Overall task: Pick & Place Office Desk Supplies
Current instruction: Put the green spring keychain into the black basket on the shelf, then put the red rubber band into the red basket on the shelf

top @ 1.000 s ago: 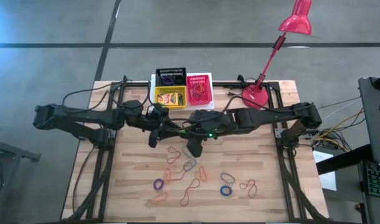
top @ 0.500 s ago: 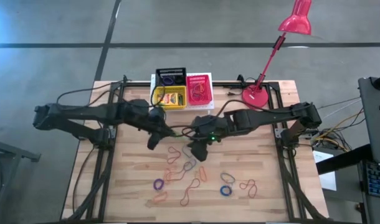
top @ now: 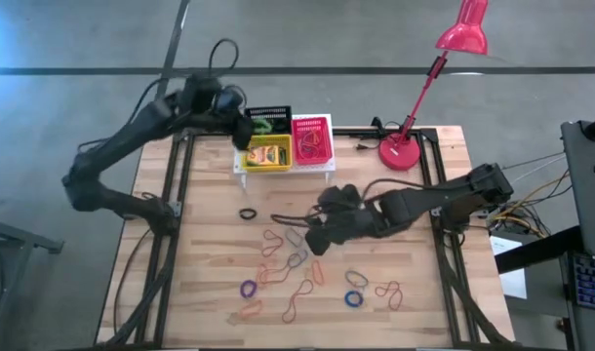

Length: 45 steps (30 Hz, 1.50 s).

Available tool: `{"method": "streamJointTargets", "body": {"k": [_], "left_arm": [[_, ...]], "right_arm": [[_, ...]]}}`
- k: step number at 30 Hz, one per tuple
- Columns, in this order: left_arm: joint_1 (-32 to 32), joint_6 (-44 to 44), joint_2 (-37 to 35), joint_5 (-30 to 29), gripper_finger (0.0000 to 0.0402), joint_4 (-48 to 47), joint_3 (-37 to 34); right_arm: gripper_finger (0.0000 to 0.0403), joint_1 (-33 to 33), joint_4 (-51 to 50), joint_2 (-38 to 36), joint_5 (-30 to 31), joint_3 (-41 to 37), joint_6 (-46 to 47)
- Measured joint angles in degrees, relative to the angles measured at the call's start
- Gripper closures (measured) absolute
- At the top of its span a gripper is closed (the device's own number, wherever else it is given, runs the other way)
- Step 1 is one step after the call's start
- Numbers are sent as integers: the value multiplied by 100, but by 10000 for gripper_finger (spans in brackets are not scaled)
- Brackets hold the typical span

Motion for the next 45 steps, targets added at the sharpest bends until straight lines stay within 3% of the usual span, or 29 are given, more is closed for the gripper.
{"method": "streamJointTargets", "body": {"k": [5,12,19,25,33,39,45], "left_arm": [[772,429,924,119,383,-125,244],[1025,557,1735,-79,373,-117,378],[1048,576,1944,-272,294,-172,360],[1082,573,1606,-294,226,-278,362],[959,417,464,-284,204,-797,474],[431,-35,-547,-222,221,-1054,329],[-549,-246,-1256,-221,234,-1047,-23]], "right_arm": [[214,341,-214,-211,608,0,327],[216,481,-271,-368,858,0,544],[218,483,-258,-379,874,0,539],[218,483,-517,-379,831,13,541],[220,481,-1851,-401,-101,-124,1094],[220,481,-1898,-398,-1652,-790,801],[220,528,-1550,-390,-3054,-1845,1333]]}}
